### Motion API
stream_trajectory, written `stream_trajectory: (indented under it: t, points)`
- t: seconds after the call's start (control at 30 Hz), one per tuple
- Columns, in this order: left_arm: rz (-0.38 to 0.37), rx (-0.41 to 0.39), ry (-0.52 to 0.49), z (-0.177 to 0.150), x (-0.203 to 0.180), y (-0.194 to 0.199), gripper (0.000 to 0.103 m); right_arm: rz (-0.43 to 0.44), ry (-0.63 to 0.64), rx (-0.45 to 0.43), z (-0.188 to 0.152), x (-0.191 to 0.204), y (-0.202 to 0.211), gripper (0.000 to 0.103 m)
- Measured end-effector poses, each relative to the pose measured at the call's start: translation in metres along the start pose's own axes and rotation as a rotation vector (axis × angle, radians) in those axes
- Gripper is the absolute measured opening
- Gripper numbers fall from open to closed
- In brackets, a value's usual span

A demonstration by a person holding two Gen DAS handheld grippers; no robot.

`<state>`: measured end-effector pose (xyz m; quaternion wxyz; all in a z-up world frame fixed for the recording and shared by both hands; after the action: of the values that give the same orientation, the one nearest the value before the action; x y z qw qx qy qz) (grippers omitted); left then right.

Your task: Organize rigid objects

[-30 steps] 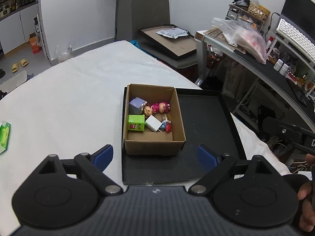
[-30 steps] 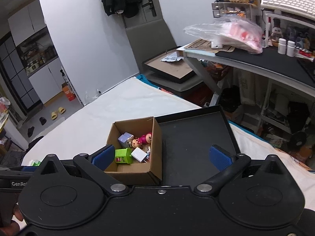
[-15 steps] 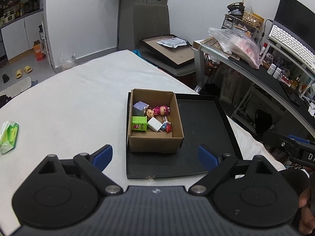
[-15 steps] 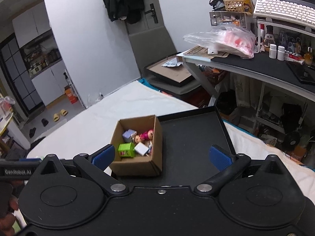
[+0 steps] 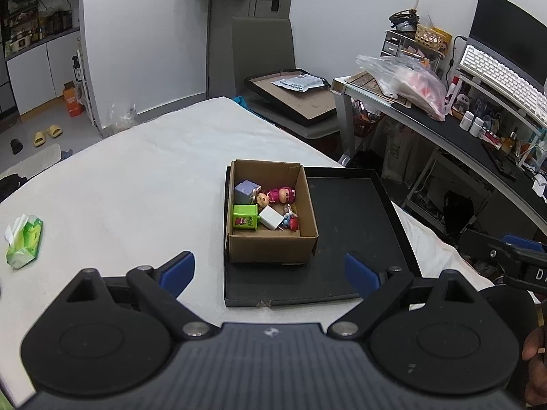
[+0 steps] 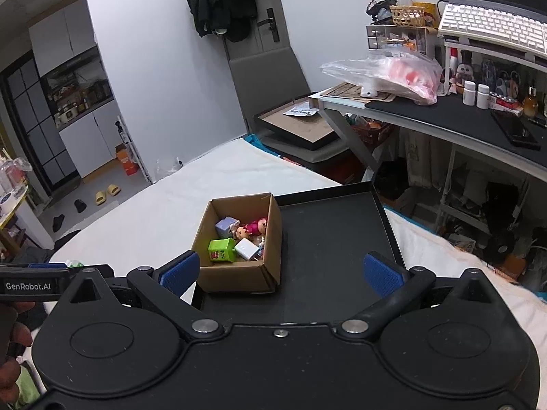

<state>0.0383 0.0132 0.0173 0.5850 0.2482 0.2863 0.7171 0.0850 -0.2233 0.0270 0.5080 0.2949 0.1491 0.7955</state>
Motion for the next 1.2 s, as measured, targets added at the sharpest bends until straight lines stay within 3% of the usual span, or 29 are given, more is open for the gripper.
stream_trajectory:
  t: [1.2]
  points:
    - [0.015, 0.003, 0.002, -0.014, 0.002, 0.005, 0.094, -0.072, 0.058, 0.027, -0.013, 0.011, 0.009, 0.103]
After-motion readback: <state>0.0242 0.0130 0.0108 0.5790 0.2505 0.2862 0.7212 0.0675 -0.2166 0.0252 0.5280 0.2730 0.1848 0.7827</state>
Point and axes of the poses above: each gripper's, at about its wrist camera, not at the fingertips, and y roughly against the way its jaws point, x to its left, z to its top, the point moved 1 cm from there along -y, roughly the way its jaws point, and after that the axes turned 10 degrees about z, right-handed, at the moved point
